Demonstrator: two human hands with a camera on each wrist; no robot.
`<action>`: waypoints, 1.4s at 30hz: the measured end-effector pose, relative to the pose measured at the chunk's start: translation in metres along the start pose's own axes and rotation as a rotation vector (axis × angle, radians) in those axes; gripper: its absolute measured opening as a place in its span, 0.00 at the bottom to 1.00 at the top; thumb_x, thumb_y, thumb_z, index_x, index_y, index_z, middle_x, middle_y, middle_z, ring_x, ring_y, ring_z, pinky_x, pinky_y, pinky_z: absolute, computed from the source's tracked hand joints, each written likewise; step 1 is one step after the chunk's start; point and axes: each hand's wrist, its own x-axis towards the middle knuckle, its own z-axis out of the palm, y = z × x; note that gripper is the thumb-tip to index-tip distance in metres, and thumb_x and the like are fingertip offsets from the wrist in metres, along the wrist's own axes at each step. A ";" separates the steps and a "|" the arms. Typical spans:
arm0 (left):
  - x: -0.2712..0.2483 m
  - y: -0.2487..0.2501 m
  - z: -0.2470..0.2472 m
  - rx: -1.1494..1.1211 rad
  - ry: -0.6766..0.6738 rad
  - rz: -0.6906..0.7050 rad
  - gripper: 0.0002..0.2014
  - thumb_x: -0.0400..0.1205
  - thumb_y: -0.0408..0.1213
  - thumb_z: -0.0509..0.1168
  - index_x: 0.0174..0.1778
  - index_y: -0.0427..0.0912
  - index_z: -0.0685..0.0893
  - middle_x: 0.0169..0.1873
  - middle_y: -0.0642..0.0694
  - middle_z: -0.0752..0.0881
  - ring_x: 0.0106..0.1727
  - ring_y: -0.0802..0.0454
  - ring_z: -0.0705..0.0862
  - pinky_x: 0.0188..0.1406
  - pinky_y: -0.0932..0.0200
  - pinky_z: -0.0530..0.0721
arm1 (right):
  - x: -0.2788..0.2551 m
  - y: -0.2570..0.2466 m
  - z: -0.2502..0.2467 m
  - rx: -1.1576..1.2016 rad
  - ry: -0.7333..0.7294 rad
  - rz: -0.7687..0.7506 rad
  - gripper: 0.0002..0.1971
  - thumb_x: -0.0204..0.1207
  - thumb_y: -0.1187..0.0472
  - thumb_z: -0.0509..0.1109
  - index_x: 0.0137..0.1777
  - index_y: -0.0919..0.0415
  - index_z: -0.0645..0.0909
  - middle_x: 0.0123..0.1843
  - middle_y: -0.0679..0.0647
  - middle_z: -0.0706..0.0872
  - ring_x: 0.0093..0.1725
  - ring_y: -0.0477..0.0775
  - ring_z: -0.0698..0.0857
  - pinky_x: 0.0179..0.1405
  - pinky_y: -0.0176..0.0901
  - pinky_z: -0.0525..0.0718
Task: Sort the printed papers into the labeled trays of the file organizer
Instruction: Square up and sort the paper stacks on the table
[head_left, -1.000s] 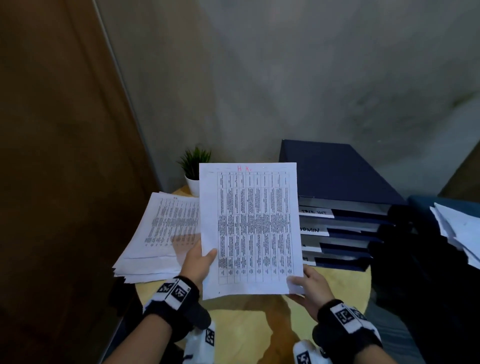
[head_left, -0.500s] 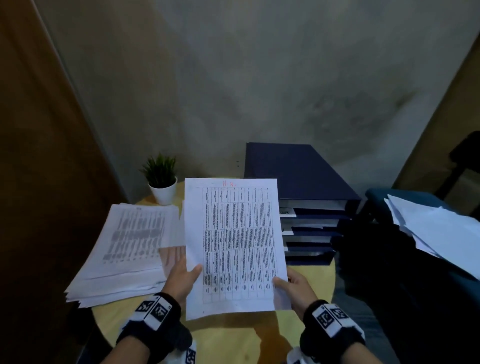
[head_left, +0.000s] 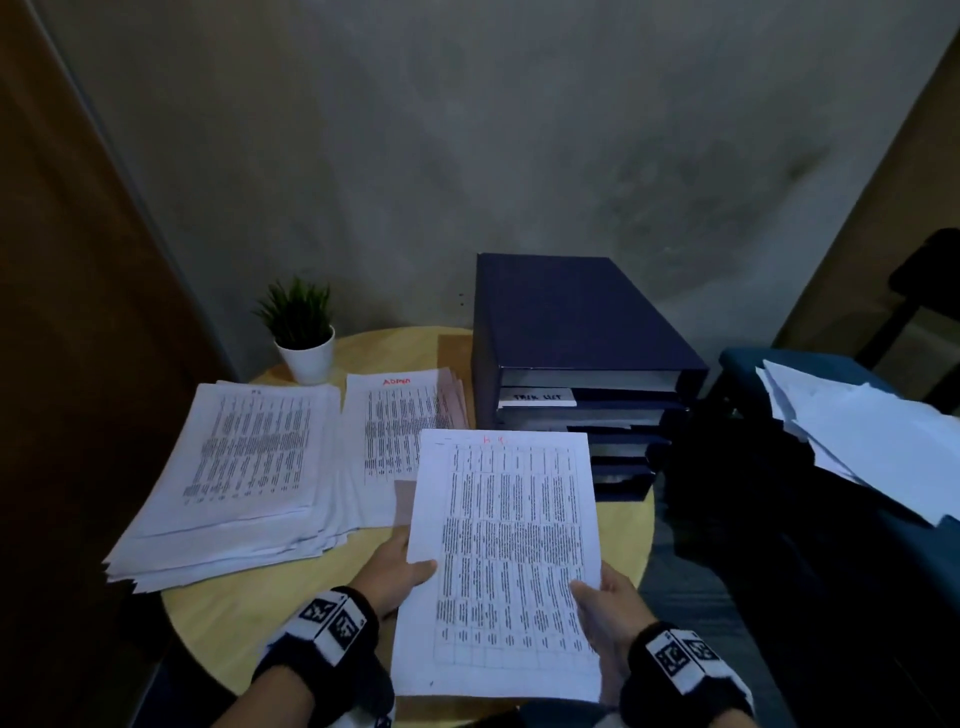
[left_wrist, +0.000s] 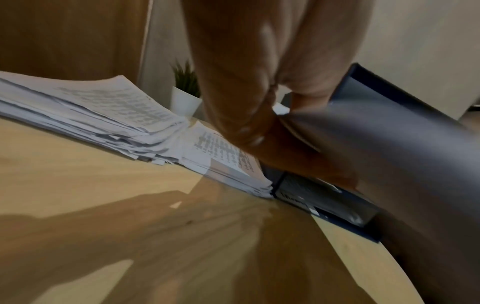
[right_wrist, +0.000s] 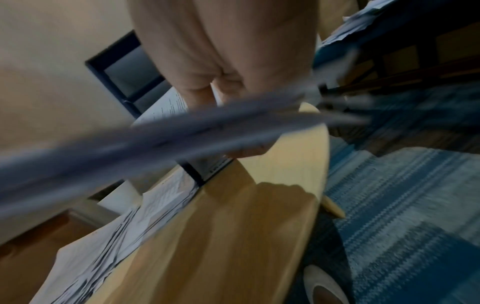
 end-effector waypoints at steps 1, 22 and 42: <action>0.001 -0.001 0.004 0.017 -0.020 -0.005 0.21 0.84 0.29 0.61 0.74 0.41 0.73 0.68 0.42 0.81 0.66 0.42 0.82 0.70 0.44 0.77 | 0.001 0.005 -0.003 -0.006 0.003 0.034 0.12 0.82 0.70 0.59 0.62 0.59 0.78 0.53 0.54 0.88 0.53 0.56 0.86 0.60 0.53 0.84; 0.028 0.009 0.085 0.202 -0.302 0.024 0.27 0.85 0.37 0.59 0.81 0.46 0.61 0.77 0.49 0.72 0.75 0.47 0.73 0.70 0.54 0.73 | 0.012 0.033 -0.088 0.052 0.164 0.218 0.10 0.81 0.73 0.60 0.57 0.68 0.81 0.44 0.65 0.89 0.45 0.62 0.86 0.50 0.52 0.83; 0.065 0.045 0.094 -0.305 0.114 -0.062 0.15 0.85 0.28 0.57 0.68 0.39 0.71 0.61 0.45 0.79 0.53 0.41 0.83 0.47 0.47 0.90 | 0.053 -0.048 -0.068 0.311 0.375 0.055 0.14 0.80 0.62 0.66 0.63 0.68 0.78 0.49 0.64 0.85 0.38 0.54 0.87 0.39 0.40 0.85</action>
